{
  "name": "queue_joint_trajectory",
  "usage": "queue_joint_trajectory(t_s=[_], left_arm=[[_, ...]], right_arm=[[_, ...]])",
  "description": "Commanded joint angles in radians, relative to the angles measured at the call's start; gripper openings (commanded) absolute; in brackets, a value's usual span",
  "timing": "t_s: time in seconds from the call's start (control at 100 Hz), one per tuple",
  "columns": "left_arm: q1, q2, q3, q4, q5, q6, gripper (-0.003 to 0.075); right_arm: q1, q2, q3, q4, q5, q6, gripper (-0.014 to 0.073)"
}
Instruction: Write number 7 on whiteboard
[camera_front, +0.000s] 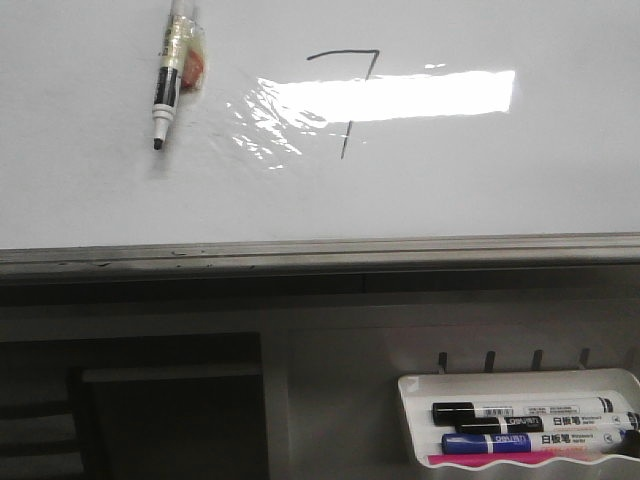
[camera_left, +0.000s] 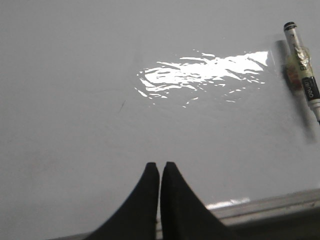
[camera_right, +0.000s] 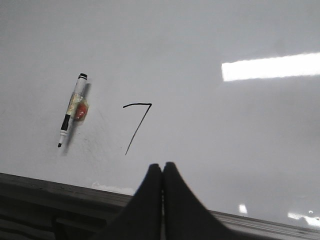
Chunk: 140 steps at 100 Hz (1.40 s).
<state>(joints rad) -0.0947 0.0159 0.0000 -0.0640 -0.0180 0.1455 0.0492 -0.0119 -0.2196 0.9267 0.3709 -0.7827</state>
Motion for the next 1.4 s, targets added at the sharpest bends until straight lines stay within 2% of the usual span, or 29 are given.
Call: queue_joint_trajectory(t_s=[0.0, 0.04, 0.11, 0.49, 0.64, 1.39], left_arm=[[0.014, -0.025, 0.038, 0.007, -0.124, -0.036, -0.0020], [0.017, -0.045, 0.035, 0.007, -0.063, -0.045, -0.0020], [0.024, -0.052, 0.035, 0.007, -0.054, -0.045, -0.0020], [0.081, -0.050, 0.037, -0.009, -0.051, -0.045, -0.0020], [0.081, -0.050, 0.037, -0.046, -0.051, -0.045, -0.0020], [0.081, -0.050, 0.035, -0.044, -0.051, -0.045, -0.0020]], right_arm=[[-0.005, -0.010, -0.021, 0.025, -0.048, -0.010, -0.0064], [-0.005, -0.010, -0.021, 0.025, -0.048, -0.010, -0.0064], [-0.005, -0.010, -0.021, 0.025, -0.046, -0.010, -0.0064], [-0.005, -0.010, -0.021, 0.025, -0.049, -0.010, -0.0064], [-0.005, -0.010, -0.021, 0.025, -0.049, -0.010, -0.0064], [-0.005, -0.010, -0.021, 0.025, -0.049, -0.010, -0.0064]])
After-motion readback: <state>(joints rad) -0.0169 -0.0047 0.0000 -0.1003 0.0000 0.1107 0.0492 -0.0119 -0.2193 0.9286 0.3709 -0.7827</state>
